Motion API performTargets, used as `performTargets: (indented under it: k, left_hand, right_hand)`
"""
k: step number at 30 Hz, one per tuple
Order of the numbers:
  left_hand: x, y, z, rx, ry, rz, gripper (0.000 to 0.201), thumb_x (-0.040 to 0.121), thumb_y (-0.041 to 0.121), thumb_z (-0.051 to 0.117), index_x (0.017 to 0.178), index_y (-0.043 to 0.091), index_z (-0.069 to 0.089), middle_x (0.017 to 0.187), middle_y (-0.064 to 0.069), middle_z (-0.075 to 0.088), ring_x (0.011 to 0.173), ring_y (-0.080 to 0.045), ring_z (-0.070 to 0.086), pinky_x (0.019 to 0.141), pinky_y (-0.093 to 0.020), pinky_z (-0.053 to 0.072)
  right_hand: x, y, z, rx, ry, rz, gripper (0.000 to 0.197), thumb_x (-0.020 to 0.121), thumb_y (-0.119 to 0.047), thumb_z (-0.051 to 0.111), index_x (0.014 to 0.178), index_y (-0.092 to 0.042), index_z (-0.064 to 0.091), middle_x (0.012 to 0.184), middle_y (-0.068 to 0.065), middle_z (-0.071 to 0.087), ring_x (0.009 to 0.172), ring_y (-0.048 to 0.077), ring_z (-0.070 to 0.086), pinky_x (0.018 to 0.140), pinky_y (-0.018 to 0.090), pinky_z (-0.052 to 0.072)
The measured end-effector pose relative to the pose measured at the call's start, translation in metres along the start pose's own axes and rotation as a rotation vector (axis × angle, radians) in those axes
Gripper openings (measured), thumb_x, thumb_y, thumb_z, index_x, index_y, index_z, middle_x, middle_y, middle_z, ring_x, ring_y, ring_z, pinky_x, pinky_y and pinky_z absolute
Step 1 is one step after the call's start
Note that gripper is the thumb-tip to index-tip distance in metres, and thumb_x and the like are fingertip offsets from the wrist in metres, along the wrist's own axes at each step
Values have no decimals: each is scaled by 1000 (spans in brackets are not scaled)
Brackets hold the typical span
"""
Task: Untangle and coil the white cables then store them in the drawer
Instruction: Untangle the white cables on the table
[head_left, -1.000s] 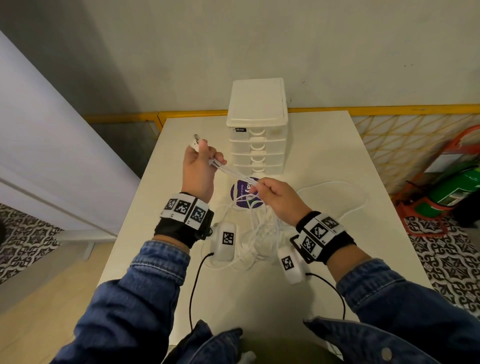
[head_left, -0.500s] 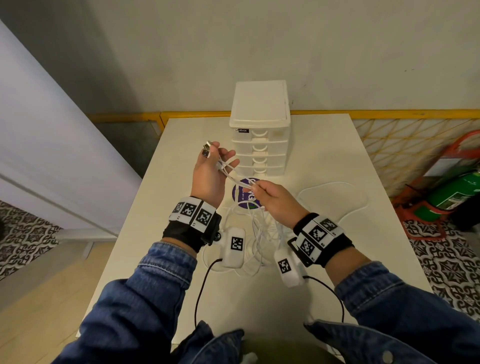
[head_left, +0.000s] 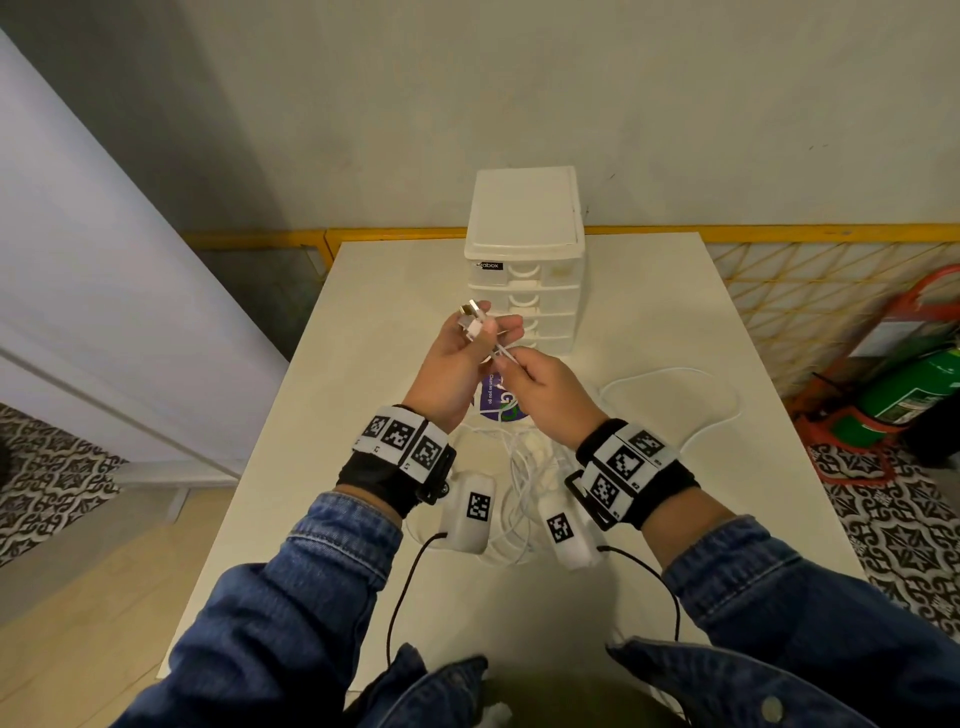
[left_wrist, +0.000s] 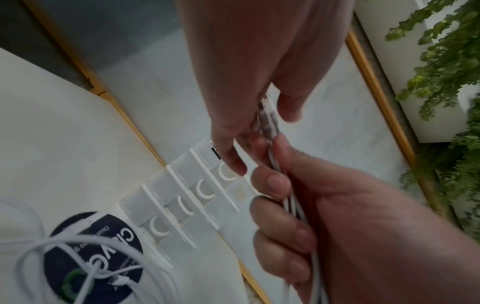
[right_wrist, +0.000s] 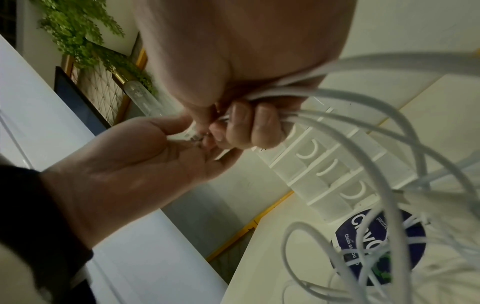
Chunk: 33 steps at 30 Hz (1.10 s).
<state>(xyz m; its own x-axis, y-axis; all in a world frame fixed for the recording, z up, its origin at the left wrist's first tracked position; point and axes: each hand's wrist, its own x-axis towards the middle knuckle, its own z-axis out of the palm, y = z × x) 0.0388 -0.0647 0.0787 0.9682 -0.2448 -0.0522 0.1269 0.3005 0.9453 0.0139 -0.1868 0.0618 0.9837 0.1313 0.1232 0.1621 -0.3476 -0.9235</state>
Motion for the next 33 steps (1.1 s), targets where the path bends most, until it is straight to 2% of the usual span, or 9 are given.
performTargets:
  k: [2,5,6,10,14,18,22,26,33]
  left_hand:
    - [-3,-1,-3,62,-38,-16,29,100,8,39,129,6,37,124,-18,60,108,-26,61,96,-36,50]
    - [-4,-3,-3,134,-14,-9,33,100,5,37,131,-5,35,127,-19,58,103,-27,62,94,-32,52]
    - [-4,-3,-3,148,4,0,35,100,5,37,133,-5,35,124,-17,59,101,-24,63,92,-29,53]
    - [-3,2,-4,130,29,20,35,100,5,37,135,2,37,114,-13,63,99,-18,65,87,-27,55]
    - [-5,8,-4,10,39,18,37,100,6,37,135,17,30,109,-15,63,95,-22,65,80,-29,57]
    - [-2,7,1,14,61,24,37,100,3,36,136,11,33,121,-8,54,95,-21,66,64,-24,56]
    - [0,6,1,-64,57,13,36,101,4,32,135,17,35,111,-9,55,94,-25,63,79,-34,55]
    - [1,2,6,35,75,72,31,103,15,28,131,6,39,94,-7,56,86,-22,62,78,-30,55]
    - [-1,-2,7,44,107,154,31,104,16,24,126,5,44,102,-14,64,88,-18,69,80,-29,57]
  right_hand:
    - [0,1,-2,25,23,13,31,97,-20,43,68,-27,50,54,-7,39,43,3,38,51,17,28]
    - [2,3,-3,57,15,58,29,97,-21,42,74,-10,56,54,-6,43,43,2,40,53,18,30]
    - [3,3,-3,65,9,76,31,97,-21,42,72,-6,54,54,-4,45,42,2,40,54,19,31]
    - [2,0,-2,82,-16,123,35,97,-22,43,63,-17,49,55,-1,49,44,6,41,49,19,35]
    - [-2,-4,-4,100,-32,160,29,98,-21,39,79,-7,55,59,3,50,35,3,39,38,15,32]
    - [-4,-6,-4,107,-53,178,28,99,-22,37,90,-8,59,59,3,49,34,5,38,36,18,32]
    - [-8,-9,-5,132,-66,203,30,99,-23,36,82,-11,58,58,4,49,35,11,37,36,19,30]
    - [-11,-10,-3,147,-80,203,33,99,-26,37,73,-18,56,59,6,53,39,21,43,42,25,36]
    - [-13,-7,-7,168,-18,166,29,99,-25,34,82,-15,56,62,6,60,45,23,54,44,25,41]
